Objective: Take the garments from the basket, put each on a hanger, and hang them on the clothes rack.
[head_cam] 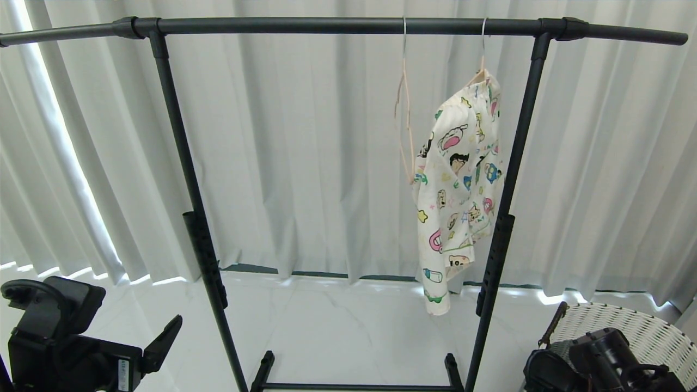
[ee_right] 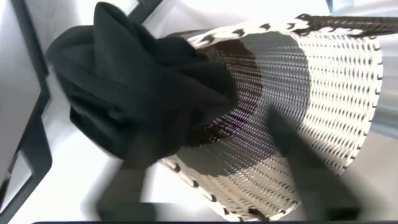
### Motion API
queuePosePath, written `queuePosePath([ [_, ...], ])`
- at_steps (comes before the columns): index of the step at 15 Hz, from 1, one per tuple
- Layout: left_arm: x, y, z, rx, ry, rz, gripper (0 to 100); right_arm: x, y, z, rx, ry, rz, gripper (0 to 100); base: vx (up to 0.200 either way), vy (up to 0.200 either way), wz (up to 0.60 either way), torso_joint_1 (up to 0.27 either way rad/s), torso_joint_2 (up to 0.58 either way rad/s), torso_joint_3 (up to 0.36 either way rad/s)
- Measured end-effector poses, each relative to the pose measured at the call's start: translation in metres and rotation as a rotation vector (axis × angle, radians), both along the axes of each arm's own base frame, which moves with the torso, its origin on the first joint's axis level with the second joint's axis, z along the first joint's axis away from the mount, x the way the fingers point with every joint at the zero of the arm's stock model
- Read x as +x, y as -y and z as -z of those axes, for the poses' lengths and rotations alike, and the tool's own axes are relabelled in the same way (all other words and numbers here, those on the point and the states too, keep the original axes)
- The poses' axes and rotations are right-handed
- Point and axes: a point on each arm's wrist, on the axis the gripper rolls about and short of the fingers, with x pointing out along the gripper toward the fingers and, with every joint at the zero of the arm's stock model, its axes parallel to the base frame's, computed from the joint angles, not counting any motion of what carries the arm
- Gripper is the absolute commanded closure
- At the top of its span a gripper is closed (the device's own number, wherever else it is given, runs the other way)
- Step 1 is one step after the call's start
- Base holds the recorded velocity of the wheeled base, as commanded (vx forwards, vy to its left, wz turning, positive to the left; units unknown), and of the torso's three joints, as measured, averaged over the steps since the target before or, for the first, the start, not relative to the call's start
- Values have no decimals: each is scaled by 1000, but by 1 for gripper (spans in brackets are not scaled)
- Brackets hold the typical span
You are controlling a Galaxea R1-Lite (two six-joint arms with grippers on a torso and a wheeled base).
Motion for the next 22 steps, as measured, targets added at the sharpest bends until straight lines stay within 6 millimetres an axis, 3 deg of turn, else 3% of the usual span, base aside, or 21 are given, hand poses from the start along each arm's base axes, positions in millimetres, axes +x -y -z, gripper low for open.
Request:
queuePosePath([
  [3,0,0,0,1,-1,-2,0,1,0,-8,12,46,3,100,0,0,0,0,0,0],
  [6,0,0,1,13,-7,-10,0,4,-2,-28,9,41,2,100,0,0,0,0,0,0],
  [9,-1,-1,2,29,-8,-39,0,17,-9,-73,22,12,7,100,0,0,0,0,0,0],
  [12,-2,-2,2,41,-5,-74,0,30,-18,-126,124,102,47,100,-200,0,0,4,4,5],
  [14,-2,-2,1,40,1,-76,0,32,-21,-148,156,145,48,100,-200,0,0,5,5,0],
  [17,-3,-2,0,39,7,-75,0,30,-20,-165,177,181,45,100,-200,0,0,1,2,2],
  [22,-3,-2,0,38,12,-69,0,26,-21,-172,193,205,33,100,-200,0,0,2,5,4],
])
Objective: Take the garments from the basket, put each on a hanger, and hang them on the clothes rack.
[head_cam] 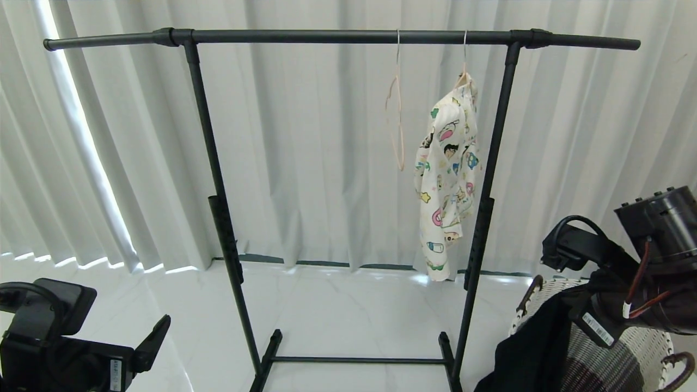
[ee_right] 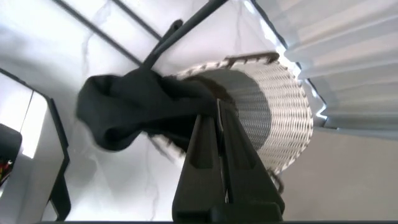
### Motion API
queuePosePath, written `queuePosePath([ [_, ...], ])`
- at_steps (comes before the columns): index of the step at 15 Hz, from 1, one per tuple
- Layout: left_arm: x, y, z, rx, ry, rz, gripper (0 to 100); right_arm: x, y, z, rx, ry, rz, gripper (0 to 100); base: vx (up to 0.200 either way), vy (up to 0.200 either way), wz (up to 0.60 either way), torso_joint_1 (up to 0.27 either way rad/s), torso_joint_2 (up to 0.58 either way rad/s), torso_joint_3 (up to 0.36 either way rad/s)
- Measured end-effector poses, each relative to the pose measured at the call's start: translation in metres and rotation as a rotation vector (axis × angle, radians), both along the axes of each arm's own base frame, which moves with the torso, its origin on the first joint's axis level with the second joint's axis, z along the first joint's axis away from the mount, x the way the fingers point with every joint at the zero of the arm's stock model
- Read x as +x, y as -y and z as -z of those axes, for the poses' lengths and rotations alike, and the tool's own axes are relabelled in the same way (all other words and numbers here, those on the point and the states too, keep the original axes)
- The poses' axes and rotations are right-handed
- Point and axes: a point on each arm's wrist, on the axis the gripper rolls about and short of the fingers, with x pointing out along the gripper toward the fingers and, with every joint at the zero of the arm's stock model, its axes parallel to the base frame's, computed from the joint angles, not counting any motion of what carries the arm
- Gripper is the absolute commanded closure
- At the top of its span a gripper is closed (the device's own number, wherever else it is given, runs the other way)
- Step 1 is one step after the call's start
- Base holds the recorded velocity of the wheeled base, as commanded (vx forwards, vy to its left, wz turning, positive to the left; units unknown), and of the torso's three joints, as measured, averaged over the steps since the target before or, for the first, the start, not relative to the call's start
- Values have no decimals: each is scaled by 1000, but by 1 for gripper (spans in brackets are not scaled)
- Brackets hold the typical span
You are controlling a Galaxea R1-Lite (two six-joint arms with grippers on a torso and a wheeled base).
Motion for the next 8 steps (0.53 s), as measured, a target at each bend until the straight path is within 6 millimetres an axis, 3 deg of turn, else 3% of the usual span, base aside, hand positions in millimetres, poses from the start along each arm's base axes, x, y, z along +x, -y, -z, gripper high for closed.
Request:
queuePosePath([
  [5,0,1,0,-1,2,6,0,-3,-4,0,-2,-3,-21,100,-200,0,0,0,3,4],
  [8,0,5,-1,-4,4,39,0,-3,-5,0,2,-4,-30,100,0,0,0,0,0,0],
])
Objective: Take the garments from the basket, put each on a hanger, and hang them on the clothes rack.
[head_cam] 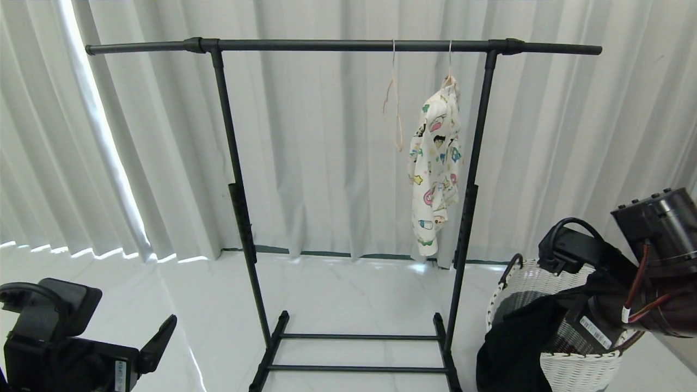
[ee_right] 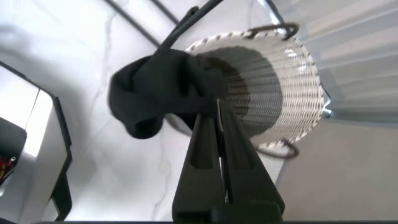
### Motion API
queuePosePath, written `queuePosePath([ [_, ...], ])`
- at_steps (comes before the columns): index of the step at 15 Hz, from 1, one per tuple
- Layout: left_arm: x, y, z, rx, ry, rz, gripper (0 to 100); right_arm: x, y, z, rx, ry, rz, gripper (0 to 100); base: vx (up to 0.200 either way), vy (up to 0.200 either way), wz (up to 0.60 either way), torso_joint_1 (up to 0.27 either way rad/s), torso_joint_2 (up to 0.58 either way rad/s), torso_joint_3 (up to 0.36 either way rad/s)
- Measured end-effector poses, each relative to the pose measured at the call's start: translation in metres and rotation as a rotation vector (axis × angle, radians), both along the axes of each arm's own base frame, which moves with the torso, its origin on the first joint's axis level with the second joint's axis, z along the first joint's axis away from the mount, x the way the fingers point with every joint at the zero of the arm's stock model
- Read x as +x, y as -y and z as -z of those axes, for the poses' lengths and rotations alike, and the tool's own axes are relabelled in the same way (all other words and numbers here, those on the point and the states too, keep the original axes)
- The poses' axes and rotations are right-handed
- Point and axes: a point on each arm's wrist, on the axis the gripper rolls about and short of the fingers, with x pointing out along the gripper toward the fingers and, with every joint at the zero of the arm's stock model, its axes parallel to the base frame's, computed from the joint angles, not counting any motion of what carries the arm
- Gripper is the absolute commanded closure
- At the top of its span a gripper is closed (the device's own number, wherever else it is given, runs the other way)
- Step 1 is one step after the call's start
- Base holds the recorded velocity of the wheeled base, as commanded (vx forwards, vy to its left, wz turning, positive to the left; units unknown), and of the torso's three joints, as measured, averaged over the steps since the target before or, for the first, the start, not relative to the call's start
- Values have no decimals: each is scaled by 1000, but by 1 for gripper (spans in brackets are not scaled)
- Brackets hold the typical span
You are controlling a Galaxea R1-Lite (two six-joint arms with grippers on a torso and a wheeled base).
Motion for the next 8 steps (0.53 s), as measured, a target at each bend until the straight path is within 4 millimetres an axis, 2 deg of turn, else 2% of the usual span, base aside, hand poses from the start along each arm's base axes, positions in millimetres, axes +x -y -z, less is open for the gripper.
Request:
queuePosePath([
  [2,0,7,-2,-6,6,56,0,1,-1,-2,32,-6,-3,100,0,0,0,0,0,0],
  [5,2,30,-10,-24,31,219,0,5,-7,-12,173,-26,-48,100,0,0,0,0,0,0],
  [8,20,62,-34,-100,85,338,0,15,-18,-27,254,16,-104,100,0,0,0,0,0,0],
])
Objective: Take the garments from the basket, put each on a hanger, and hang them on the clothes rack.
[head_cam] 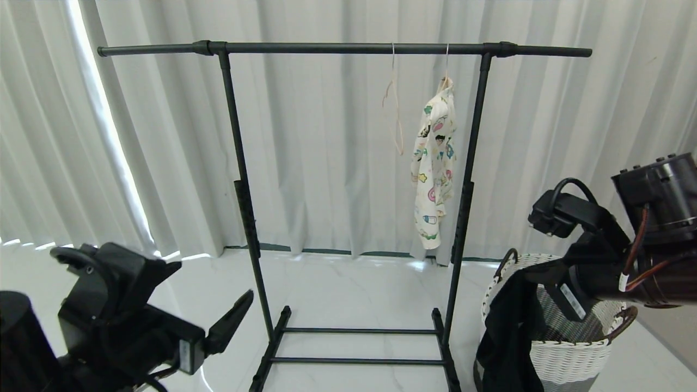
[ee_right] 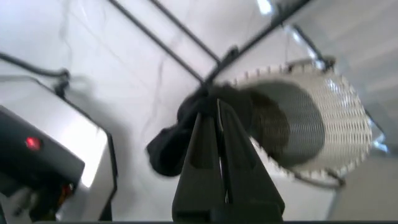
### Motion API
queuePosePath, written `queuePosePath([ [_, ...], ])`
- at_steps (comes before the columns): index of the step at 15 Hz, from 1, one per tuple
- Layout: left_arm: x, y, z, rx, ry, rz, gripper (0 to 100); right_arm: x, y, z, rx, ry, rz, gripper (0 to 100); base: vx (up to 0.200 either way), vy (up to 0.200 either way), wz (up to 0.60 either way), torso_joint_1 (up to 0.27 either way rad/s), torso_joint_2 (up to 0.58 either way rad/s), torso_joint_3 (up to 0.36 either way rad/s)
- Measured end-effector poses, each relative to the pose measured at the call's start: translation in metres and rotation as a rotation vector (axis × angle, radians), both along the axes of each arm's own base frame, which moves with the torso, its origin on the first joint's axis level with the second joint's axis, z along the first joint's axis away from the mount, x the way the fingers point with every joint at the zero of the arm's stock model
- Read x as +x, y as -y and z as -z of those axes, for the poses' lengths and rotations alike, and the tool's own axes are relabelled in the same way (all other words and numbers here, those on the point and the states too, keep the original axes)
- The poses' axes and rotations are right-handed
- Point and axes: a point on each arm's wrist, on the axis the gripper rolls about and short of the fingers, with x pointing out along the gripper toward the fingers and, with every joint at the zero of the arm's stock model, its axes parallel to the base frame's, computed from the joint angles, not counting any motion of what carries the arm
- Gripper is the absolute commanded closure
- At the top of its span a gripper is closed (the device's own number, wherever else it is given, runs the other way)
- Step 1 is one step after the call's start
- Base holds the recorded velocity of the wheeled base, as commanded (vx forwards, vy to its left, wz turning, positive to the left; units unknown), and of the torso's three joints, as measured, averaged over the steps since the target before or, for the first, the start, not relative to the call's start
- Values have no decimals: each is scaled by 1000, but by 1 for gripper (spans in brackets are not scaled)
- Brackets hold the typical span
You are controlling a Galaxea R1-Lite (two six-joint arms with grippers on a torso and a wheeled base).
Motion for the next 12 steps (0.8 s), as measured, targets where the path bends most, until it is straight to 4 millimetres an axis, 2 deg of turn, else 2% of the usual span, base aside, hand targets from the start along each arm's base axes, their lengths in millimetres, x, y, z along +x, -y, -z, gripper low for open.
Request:
queuePosePath([
  [2,16,28,-17,-60,23,68,0,8,-14,-8,30,34,-38,100,0,0,0,0,0,0],
  [5,24,63,-13,-86,-40,248,0,25,-43,-23,84,72,-96,100,0,0,0,0,0,0],
  [8,21,80,-7,-142,-119,437,0,36,-75,-31,123,86,-177,100,0,0,0,0,0,0],
  [12,27,99,-7,-231,-188,479,0,34,-98,-31,141,77,-244,100,0,0,0,0,0,0],
])
